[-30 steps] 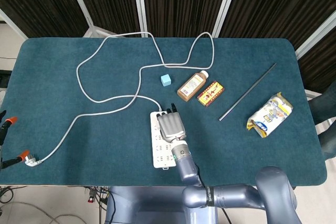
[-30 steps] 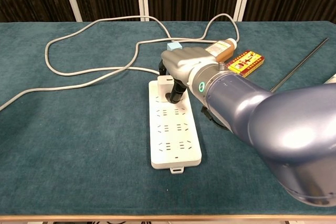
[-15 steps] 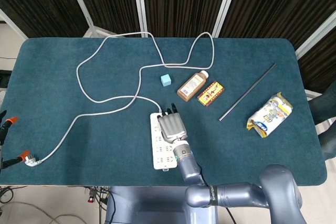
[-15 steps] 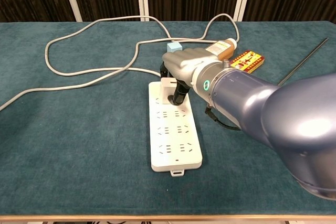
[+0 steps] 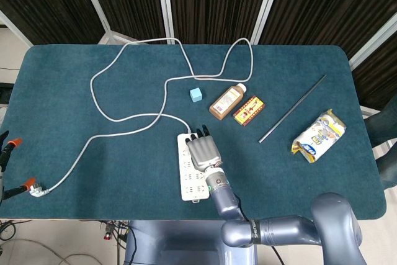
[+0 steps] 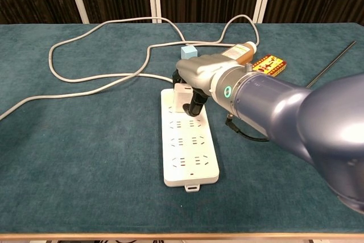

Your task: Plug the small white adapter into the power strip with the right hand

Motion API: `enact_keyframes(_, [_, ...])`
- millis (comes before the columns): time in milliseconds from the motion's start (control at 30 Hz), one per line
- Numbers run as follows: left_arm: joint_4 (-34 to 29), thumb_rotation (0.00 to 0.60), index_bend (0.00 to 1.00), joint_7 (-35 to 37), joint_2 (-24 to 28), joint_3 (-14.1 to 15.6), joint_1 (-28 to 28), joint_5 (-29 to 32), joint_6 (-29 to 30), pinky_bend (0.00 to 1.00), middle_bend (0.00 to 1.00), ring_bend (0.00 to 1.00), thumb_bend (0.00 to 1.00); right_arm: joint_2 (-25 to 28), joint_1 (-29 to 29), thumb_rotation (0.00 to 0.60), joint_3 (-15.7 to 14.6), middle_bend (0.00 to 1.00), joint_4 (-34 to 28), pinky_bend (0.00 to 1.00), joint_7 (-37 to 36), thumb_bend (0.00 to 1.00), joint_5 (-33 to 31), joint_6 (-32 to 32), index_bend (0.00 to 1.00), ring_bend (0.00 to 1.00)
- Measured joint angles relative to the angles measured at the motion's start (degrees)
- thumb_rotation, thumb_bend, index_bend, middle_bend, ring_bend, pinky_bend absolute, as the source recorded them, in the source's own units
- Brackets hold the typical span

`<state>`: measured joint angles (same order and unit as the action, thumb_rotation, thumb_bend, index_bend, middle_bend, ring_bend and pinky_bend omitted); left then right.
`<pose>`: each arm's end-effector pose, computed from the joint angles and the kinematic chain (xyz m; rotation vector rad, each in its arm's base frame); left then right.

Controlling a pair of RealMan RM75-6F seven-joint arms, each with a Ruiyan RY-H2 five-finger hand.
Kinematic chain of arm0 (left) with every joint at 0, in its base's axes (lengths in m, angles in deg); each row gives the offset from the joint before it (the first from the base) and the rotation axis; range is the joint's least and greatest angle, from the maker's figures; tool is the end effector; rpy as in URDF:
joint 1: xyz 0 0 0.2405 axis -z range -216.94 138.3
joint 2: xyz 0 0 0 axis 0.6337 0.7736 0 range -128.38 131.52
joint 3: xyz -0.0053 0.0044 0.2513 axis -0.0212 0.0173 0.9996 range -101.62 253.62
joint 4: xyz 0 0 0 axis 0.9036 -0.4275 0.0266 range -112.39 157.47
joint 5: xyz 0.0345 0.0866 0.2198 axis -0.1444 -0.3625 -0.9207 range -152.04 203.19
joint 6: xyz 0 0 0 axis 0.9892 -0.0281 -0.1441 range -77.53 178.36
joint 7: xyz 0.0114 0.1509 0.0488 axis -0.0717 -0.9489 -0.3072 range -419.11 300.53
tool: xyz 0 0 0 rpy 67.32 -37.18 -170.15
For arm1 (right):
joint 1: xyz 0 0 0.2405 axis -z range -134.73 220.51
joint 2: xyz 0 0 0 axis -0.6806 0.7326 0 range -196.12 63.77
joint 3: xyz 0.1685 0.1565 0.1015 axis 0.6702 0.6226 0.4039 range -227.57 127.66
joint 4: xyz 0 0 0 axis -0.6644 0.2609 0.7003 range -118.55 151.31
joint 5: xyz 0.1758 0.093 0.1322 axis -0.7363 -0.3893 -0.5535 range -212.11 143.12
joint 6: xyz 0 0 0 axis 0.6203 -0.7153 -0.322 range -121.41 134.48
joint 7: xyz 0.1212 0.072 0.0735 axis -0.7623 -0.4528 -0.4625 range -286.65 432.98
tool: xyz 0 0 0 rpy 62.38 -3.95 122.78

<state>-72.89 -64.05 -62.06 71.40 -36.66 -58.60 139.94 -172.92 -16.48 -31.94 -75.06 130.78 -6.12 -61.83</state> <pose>-0.3115 0.1917 0.1457 -1.2910 -0.8330 -0.8977 -0.0062 -0.3240 -0.1201 1.9008 -0.9462 0.7111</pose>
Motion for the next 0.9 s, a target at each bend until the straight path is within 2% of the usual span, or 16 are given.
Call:
enact_keyframes(300, [-0.02, 0.6, 0.19, -0.46, -0.2, 0.07, 0.04, -0.06, -0.03, 0.0, 0.0, 0.0, 0.09, 2.78, 0.08, 0.6, -0.17, 0.2, -4.62, 0.03, 0.64, 0.55, -0.82, -1.42, 0.27, 0.07])
enact_keyframes(600, [-0.2, 0.6, 0.19, -0.87, -0.34, 0.22, -0.02, -0.25, 0.1, 0.0, 0.0, 0.0, 0.09, 6.93, 0.27, 0.6, 0.92, 0.19, -10.89, 0.03, -0.04, 0.55, -0.72, -2.6, 0.27, 0.07])
enact_keyframes(667, [-0.22, 0.6, 0.19, -0.8, -0.32, 0.21, -0.07, -0.23, 0.18, 0.0, 0.0, 0.0, 0.09, 8.21, 0.52, 0.6, 1.72, 0.19, -12.82, 0.13, -0.85, 0.55, -0.51, -3.11, 0.27, 0.07])
enact_keyframes(800, [-0.26, 0.6, 0.19, -0.92, -0.33, 0.31, 0.0, -0.31, -0.04, 0.0, 0.0, 0.0, 0.09, 11.23, 1.52, 0.6, 3.41, 0.19, -16.37, 0.64, -3.98, 0.55, 0.69, -3.96, 0.27, 0.17])
enact_keyframes(833, [-0.28, 0.6, 0.19, -0.96, -0.34, 0.35, 0.02, -0.38, -0.07, 0.0, 0.0, 0.0, 0.09, 12.14, 1.93, 0.6, 3.89, 0.19, -17.08, 0.72, -5.24, 0.55, 1.11, -4.07, 0.27, 0.2])
enact_keyframes(900, [-0.28, 0.6, 0.19, -1.04, -0.36, 0.39, 0.03, -0.41, -0.09, 0.0, 0.0, 0.0, 0.09, 13.43, 2.56, 0.6, 4.67, 0.19, -18.04, 0.75, -7.17, 0.55, 1.55, -4.06, 0.27, 0.25])
